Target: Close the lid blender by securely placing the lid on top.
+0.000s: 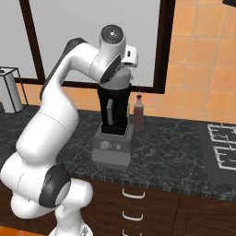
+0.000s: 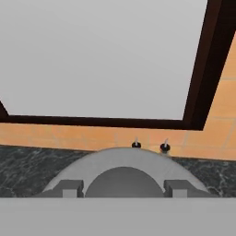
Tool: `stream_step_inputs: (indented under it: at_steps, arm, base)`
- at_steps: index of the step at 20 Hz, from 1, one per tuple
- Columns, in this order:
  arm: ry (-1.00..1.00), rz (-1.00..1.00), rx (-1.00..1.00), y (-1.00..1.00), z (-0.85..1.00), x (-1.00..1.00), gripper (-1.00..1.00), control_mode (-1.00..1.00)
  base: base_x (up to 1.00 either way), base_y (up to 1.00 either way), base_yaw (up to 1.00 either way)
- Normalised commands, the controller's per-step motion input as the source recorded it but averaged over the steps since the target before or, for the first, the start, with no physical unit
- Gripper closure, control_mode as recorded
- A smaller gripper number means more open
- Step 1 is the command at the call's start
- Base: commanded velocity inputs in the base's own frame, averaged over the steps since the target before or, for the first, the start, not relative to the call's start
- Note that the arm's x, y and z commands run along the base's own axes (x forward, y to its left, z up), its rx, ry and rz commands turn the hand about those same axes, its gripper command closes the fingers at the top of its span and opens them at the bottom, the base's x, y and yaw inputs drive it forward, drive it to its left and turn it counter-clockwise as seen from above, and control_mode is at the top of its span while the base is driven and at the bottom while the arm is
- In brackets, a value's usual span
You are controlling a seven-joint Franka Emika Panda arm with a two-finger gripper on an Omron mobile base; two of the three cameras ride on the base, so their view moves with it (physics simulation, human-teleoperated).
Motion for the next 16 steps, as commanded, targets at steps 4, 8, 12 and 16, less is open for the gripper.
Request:
stream_step_inputs:
  at_steps: [4,8,12,16]
  arm:
    - [0.0,0.0,0.0,-0.01,0.02,0.0,1.0,-1.0]
    - [-0.02,0.0,0.0,0.0,0.0,0.0,1.0,-1.0]
    - [0.0,0.0,0.0,0.0,0.0,-0.01,1.0,-1.0]
    - [0.0,0.0,0.0,0.0,0.0,-0.03,1.0,-1.0]
  base:
    - [0.0,0.0,0.0]
    - [0.0,0.0,0.0]
    - [0.0,0.0,0.0]
    - [0.0,0.0,0.0]
